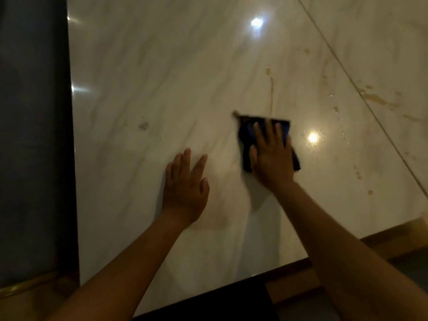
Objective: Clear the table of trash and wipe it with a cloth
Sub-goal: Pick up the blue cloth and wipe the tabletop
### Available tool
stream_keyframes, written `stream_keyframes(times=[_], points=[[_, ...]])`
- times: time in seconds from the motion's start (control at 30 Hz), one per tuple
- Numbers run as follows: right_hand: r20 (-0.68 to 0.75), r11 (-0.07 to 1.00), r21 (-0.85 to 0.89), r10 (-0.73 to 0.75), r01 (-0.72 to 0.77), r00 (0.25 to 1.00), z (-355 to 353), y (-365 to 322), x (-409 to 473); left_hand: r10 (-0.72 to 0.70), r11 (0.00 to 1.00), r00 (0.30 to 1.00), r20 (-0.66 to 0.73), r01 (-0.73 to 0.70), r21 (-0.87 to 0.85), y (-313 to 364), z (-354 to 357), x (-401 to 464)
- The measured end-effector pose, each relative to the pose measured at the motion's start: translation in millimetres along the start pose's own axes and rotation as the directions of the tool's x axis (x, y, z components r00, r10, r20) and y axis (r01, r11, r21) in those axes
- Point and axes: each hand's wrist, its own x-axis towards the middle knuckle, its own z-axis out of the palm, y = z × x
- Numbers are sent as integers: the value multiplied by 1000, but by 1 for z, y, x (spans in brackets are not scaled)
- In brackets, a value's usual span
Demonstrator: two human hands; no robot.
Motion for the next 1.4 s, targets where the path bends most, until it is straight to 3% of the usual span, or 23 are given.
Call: stream_keyframes(times=[0.1,0.23,0.37,0.47,0.53,0.6,0.7,0.8,0.87,0.97,1.07,1.13,1.23,1.3,1.4], points=[[84,952,34,-307,305,948,1,-26,-64,-38,998,999,-3,38,-42,1,-2,7],[140,870,36,-491,491,860,-4,-7,-46,-66,995,998,-18,64,-83,13,-3,24],[44,902,-40,-427,429,903,1,39,81,-70,994,997,-26,67,-88,35,-6,75],[62,982,-10,-188,189,980,-7,63,163,-144,987,989,6,145,-66,55,-7,121],[59,995,12,-103,103,993,-7,59,174,-198,979,980,14,198,-36,64,-4,148],[38,968,17,-251,250,967,-8,56,152,-256,967,967,2,256,-9,72,-2,170],[132,865,14,-500,502,856,-13,75,110,-302,953,953,-9,302,13,79,-2,194],[122,802,21,-594,596,795,-14,100,163,-284,958,959,2,284,29,87,-5,219],[81,840,-25,-539,542,839,-9,112,228,-259,965,965,31,259,32,94,-8,243],[47,951,-12,-309,310,950,-10,128,312,-218,976,972,89,217,30,108,-13,279],[18,988,35,-150,149,989,-7,114,323,-192,981,977,97,191,14,122,-15,312],[-9,963,45,-267,267,964,-9,110,291,-184,983,979,88,182,33,132,-13,327],[73,889,34,-459,457,886,-6,133,262,-138,990,986,92,137,18,142,-10,347],[49,903,18,-430,430,902,-9,154,291,-74,997,992,105,70,36,154,-8,362],[11,975,-14,-223,223,975,-16,184,356,10,998,983,181,-22,63,180,-6,387]])
